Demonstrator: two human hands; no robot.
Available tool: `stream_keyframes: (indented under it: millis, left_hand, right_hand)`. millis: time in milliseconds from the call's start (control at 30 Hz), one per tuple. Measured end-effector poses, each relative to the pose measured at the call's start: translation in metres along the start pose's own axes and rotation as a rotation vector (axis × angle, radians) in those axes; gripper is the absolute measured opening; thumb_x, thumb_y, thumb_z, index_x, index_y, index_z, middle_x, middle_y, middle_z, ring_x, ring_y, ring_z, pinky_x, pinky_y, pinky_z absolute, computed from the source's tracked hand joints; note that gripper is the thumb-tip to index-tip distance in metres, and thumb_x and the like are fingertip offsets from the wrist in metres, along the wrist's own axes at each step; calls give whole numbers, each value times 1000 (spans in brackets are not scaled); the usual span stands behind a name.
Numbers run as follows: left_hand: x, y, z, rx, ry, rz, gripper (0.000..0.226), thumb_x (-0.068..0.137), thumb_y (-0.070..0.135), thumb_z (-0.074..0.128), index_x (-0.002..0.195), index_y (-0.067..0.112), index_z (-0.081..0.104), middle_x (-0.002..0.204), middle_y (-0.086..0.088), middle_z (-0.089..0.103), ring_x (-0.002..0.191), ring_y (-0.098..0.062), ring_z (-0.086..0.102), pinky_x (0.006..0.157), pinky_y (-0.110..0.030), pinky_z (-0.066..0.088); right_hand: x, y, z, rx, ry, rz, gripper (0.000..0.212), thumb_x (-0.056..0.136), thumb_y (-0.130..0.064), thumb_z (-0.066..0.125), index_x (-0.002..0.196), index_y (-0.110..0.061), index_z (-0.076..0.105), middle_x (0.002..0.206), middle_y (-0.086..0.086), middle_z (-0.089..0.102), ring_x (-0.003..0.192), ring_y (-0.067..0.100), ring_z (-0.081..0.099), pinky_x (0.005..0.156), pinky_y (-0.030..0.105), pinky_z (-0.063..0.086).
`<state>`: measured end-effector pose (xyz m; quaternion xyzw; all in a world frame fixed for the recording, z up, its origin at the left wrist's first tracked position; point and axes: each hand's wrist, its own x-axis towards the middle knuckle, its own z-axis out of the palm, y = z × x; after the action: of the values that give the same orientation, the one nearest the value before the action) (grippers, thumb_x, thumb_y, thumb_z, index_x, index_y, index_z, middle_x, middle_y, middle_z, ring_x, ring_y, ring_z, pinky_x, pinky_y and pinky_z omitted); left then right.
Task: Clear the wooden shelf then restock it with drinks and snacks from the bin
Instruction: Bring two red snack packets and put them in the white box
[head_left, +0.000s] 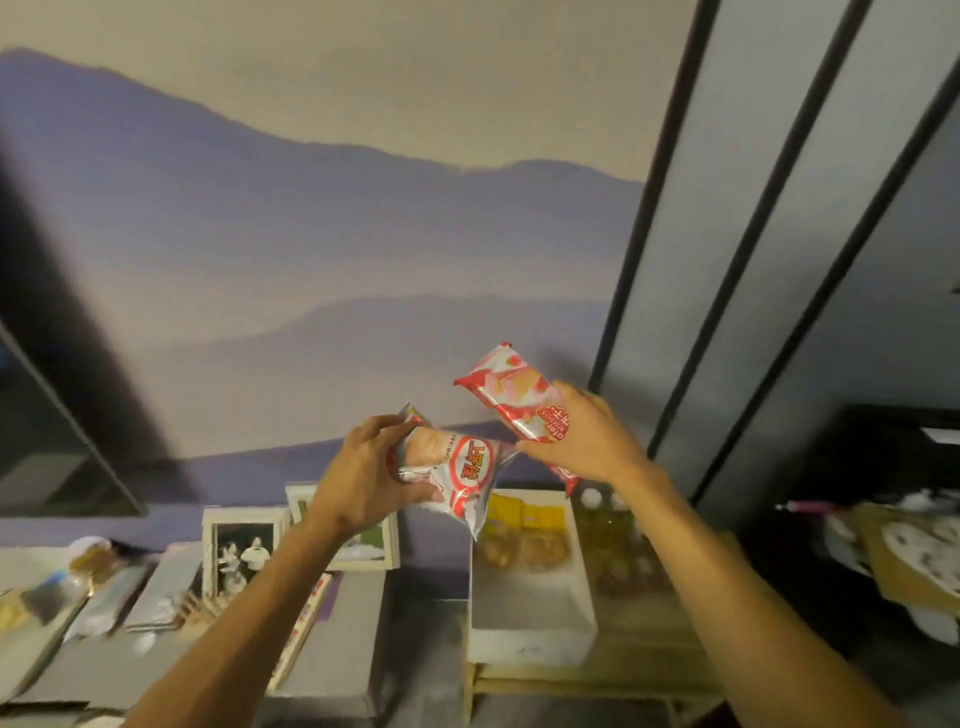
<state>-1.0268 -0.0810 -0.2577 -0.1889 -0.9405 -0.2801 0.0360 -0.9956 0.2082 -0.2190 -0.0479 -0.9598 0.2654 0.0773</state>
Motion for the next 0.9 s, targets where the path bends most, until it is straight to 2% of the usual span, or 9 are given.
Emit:
stream_keyframes:
  millis: [133,300,400,500,567,633,700,767,900]
  left_hand:
    - [16,12,61,14,-62,-29,103,67,74,79,153,27,48,156,2,48,137,-26,52,109,-50,51]
    - [25,-10,140,26,-101,-112,105,67,71,86,156,29,47,155,5,48,137,-28,50,107,-50,53]
    - [26,-27,193,9,-117,-160,105,67,69,87,156,29,47,155,4,48,134,-28,49,106,-48,52]
    - [19,-36,251,31,-128,-162,107,66,72,85,156,30,45,155,1,49,134,-29,49,108,-49,51]
    - [11,-43,284,69,-143,-166,111,65,75,83,157,29,43,155,-1,49,134,-31,50,108,-52,51]
    - [1,-53,312,123,-151,-124,113,64,77,82,157,28,40,153,-5,50,130,-34,52,103,-54,53]
    - [-8,-63,333,182,-174,-97,114,67,80,79,159,28,37,155,-6,48,129,-35,51,102,-53,53]
    - [-10,-69,347,224,-201,-80,112,70,80,76,160,27,35,157,-7,46,132,-35,50,105,-52,50]
    - [6,-79,367,244,-294,-38,101,80,81,66,160,31,32,164,-4,38,144,-31,42,117,-49,38]
  right_hand:
    - [-1,58,17,0,23,109,79,78,-65,85,143,-33,53,135,-5,68,116,23,71,82,27,51]
    - [4,117,82,-41,-12,248,82,76,-77,76,139,-29,53,127,-3,71,110,24,73,88,39,61]
    - [9,151,141,-31,-39,337,84,76,-82,70,139,-31,49,127,-5,67,110,21,70,89,37,60]
    - [1,179,190,74,-67,441,75,76,-64,81,137,-29,54,124,-3,66,103,20,69,75,28,55]
    - [-9,196,217,108,-70,500,77,76,-60,83,138,-23,56,129,4,66,111,27,68,83,35,58]
    - [-23,210,244,45,-39,536,90,76,-70,77,145,-21,50,138,6,62,123,30,64,99,44,56]
    - [-36,218,267,-57,7,548,102,75,-86,65,151,-20,45,144,5,60,131,30,59,108,46,52]
    - [-44,222,286,-147,36,545,107,77,-92,57,154,-19,42,148,4,58,135,30,56,111,47,48]
    - [-47,230,308,-238,52,532,104,83,-84,63,157,-15,39,152,11,55,138,35,52,111,49,46]
